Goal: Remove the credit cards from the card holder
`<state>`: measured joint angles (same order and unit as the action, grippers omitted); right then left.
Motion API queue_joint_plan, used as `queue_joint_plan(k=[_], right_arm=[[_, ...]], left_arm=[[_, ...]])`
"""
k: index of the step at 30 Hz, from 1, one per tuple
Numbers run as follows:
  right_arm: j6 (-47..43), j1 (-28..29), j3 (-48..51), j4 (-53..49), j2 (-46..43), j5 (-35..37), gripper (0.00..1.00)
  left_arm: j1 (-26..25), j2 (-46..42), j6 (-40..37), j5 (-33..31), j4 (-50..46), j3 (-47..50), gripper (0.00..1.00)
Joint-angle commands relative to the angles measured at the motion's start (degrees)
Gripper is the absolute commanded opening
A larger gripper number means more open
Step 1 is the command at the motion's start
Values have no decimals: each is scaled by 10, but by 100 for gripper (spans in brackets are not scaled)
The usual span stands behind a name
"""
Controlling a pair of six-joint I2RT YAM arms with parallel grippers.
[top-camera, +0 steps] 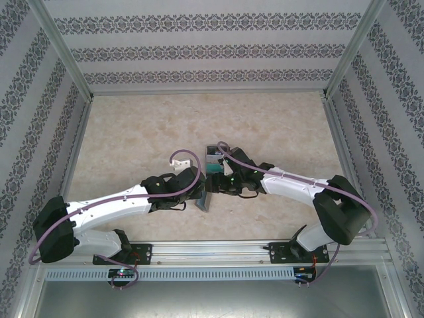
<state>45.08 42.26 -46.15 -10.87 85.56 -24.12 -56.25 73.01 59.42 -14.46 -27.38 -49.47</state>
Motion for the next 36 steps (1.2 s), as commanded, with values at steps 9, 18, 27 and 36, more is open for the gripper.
queue_joint_plan(k=[9,18,27,36], right_arm=[[-26,-7,-18,-41,5,1,44],[-74,-41,11,-88,-10,28,26],[-94,-56,2,-96,6,49,0],[-137,-113,11,-108,-22,52,0]], left_arm=[[-3,-15,1,-38,-24,-3,0],[-2,-35,22,-49,-33,41,0],[9,-35,20,-32,1,81,0],[35,21,-18,13,70,78,0]])
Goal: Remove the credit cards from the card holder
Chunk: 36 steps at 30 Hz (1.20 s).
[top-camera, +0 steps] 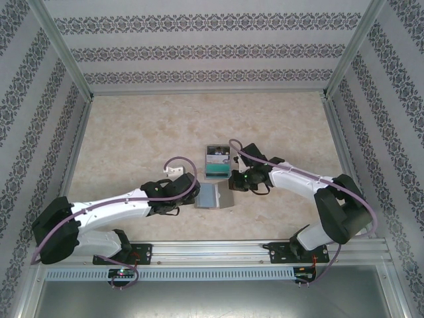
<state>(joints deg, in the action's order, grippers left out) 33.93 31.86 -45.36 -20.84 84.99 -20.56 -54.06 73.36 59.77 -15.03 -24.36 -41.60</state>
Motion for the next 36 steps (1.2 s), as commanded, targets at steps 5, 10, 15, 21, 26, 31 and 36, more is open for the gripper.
queue_joint_plan(k=[5,10,15,21,26,31,36], right_arm=[[-14,-9,17,10,-17,14,0],[9,-3,33,32,-32,20,0],[18,3,36,39,-33,24,0],[25,7,41,49,-29,26,0],[31,10,42,53,-28,27,0],[34,13,45,56,-29,30,0],[36,15,48,58,-30,31,0]], left_arm=[[28,39,-43,32,21,-29,23],[28,5,-78,36,-43,-90,55],[28,30,-103,113,-25,-132,50],[31,103,-92,168,17,-122,44],[58,135,-78,199,49,-93,41],[62,160,-72,204,68,-81,40],[67,175,-69,213,87,-67,39]])
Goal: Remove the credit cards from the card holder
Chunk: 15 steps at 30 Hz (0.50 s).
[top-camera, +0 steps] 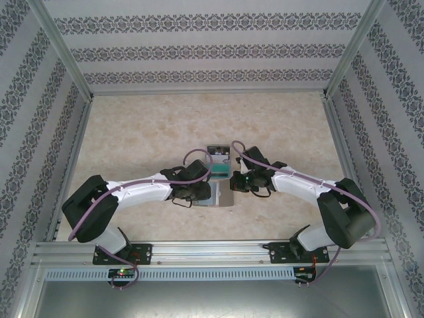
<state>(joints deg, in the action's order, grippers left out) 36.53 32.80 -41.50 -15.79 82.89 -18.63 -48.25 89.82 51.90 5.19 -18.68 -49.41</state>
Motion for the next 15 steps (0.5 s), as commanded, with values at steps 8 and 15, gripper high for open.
queue_joint_plan(k=[8,15], right_arm=[[11,6,9,7,-9,12,0],[12,6,13,7,-8,14,0]], left_arm=[[11,16,17,-4,23,17,39],[11,3,25,-32,9,21,39]])
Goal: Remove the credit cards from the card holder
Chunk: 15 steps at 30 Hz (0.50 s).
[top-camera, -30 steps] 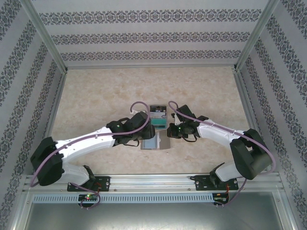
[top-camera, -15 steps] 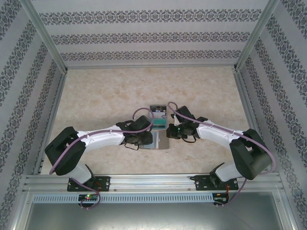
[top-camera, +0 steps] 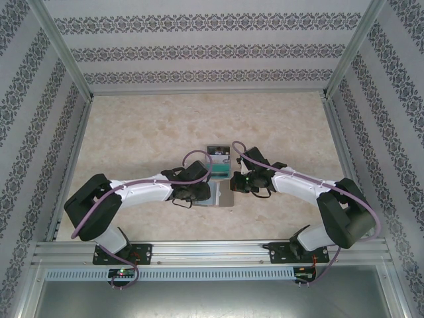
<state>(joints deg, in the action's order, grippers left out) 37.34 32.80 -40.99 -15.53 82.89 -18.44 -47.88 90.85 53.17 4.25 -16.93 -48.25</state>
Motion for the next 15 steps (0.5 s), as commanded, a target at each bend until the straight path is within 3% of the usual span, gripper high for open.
queue_joint_plan(k=[1,15], right_arm=[[4,6,7,5,-7,12,0],[4,7,7,5,-3,10,0]], left_arm=[[8,-2,12,-21,-8,10,39],[7,-10,-19,56,81,26,37]])
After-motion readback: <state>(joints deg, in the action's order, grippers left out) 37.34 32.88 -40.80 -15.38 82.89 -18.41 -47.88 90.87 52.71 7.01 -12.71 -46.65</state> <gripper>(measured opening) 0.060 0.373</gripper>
